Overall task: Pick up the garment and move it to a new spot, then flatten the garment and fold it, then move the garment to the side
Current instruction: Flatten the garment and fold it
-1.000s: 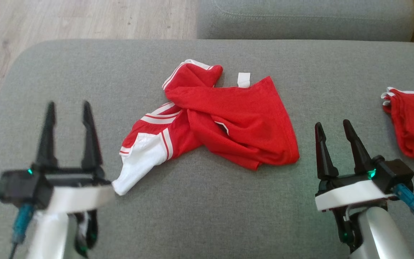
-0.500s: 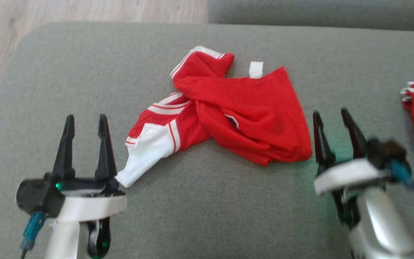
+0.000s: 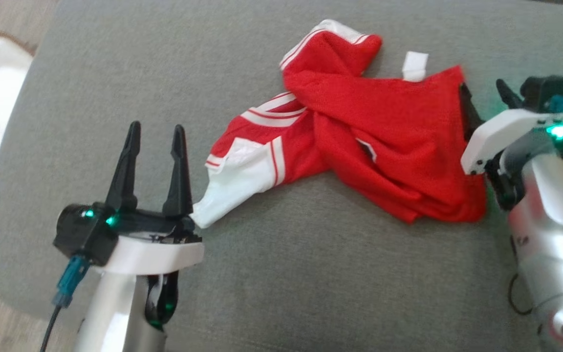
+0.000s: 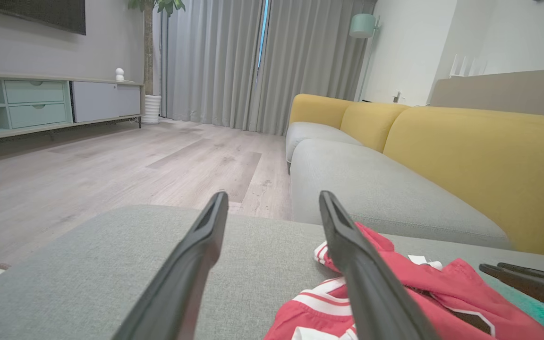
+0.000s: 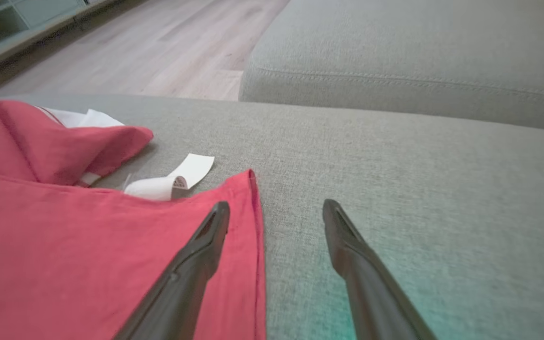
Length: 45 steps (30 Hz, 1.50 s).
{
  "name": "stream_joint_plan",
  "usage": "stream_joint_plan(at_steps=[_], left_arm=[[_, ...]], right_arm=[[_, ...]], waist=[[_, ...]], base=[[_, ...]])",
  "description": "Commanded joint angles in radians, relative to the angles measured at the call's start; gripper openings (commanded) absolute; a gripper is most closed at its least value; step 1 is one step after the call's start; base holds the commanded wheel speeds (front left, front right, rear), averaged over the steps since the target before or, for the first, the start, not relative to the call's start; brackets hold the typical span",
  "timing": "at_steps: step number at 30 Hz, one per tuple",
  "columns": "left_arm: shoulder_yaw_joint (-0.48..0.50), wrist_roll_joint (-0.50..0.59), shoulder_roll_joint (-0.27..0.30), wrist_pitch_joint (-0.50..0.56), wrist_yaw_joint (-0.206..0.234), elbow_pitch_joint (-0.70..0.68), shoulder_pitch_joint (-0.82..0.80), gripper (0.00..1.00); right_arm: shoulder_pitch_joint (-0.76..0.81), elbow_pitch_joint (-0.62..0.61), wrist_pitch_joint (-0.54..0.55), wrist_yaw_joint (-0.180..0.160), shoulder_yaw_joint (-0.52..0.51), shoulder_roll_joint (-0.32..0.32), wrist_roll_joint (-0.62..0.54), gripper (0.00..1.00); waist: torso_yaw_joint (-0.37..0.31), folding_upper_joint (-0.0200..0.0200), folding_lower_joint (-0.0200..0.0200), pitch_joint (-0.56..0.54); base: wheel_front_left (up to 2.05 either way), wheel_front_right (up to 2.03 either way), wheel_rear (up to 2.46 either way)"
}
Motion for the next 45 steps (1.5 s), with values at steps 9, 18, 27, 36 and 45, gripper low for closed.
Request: stream_joint_plan(at_steps=[9, 18, 27, 36, 45], left_arm=[[-0.012, -0.031, 0.007, -0.005, 0.024, -0.035, -0.069, 1.0], [-0.015, -0.043, 0.007, -0.005, 0.04, -0.051, -0.081, 1.0], [-0.022, -0.042, 0.007, -0.005, 0.04, -0.061, -0.086, 1.0], [-0.012, -0.033, 0.007, -0.005, 0.036, -0.06, -0.1, 1.0], [0.027, -0.012, 0.007, -0.005, 0.033, -0.062, -0.086, 1.0]], right_arm=[[-0.16, 0.156, 0.055, 0.002, 0.173, -0.052, 0.07, 0.0], [-0.257, 0.174, 0.031, 0.002, 0.267, -0.218, 0.161, 0.0], [-0.354, 0.212, -0.001, 0.002, 0.258, -0.388, 0.154, 0.0], [-0.448, 0.288, -0.114, 0.002, 0.203, -0.372, 0.047, 1.0], [-0.416, 0.298, -0.259, 0.002, 0.158, -0.257, 0.02, 1.0]], waist=[[0.065, 0.0, -0.0003, 0.075], [0.054, 0.0, -0.0003, 0.083], [0.041, 0.0, -0.0003, 0.081], [0.029, 0.0, -0.0003, 0.076], [-0.039, 0.0, -0.0003, 0.005]], base=[[0.0, 0.0, 0.0], [0.0, 0.0, 0.0], [0.0, 0.0, 0.0], [0.0, 0.0, 0.0], [0.0, 0.0, 0.0]])
